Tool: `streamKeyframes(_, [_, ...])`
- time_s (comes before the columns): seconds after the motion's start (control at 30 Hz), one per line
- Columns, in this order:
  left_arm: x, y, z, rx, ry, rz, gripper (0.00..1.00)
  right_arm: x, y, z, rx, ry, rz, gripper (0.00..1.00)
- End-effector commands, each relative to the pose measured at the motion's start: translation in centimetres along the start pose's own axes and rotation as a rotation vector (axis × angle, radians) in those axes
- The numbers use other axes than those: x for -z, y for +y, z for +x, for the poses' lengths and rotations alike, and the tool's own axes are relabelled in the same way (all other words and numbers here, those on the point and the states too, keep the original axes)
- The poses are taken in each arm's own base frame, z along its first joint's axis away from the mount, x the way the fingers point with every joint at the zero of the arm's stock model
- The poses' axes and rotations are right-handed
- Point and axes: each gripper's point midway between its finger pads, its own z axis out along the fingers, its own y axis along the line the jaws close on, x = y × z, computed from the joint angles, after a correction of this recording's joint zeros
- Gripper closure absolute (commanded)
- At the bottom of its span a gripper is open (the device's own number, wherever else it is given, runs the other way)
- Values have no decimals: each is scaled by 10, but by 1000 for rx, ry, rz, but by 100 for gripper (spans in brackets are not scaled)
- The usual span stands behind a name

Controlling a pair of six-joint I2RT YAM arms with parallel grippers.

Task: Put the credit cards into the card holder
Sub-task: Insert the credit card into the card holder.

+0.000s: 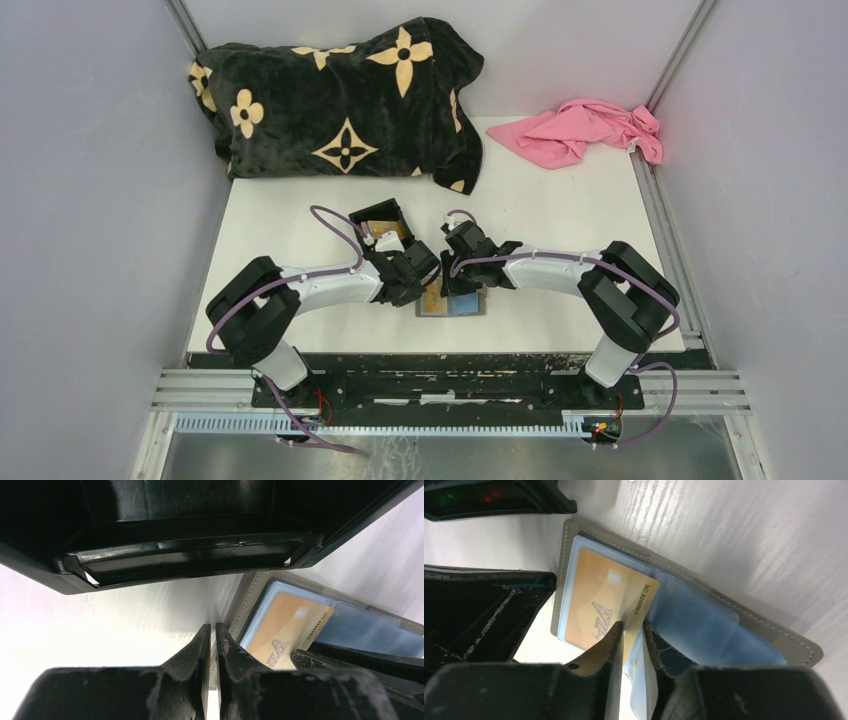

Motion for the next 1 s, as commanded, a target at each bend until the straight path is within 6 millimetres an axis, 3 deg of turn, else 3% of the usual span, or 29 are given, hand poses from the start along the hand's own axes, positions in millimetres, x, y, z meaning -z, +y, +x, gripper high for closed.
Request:
streamKeyframes(0.0, [-18, 35, 35, -58, 100, -101, 84, -1, -5, 5, 11, 28, 55, 78])
streamKeyframes(0.13, [-15, 30, 34, -59, 95, -88, 84, 3, -3, 0, 19, 13, 53, 84])
streamKeyframes(0.27, [-10, 26, 32, -52, 89, -76, 85, 6, 0, -5, 32, 7, 53, 84])
streamKeyframes(0.53, [0, 27, 22, -36, 52, -77, 84, 23, 0, -20, 79, -35, 78, 61])
streamKeyframes(0.97, [17, 21, 0, -12, -21, -69, 83, 43, -4, -29, 118, -80, 112, 57])
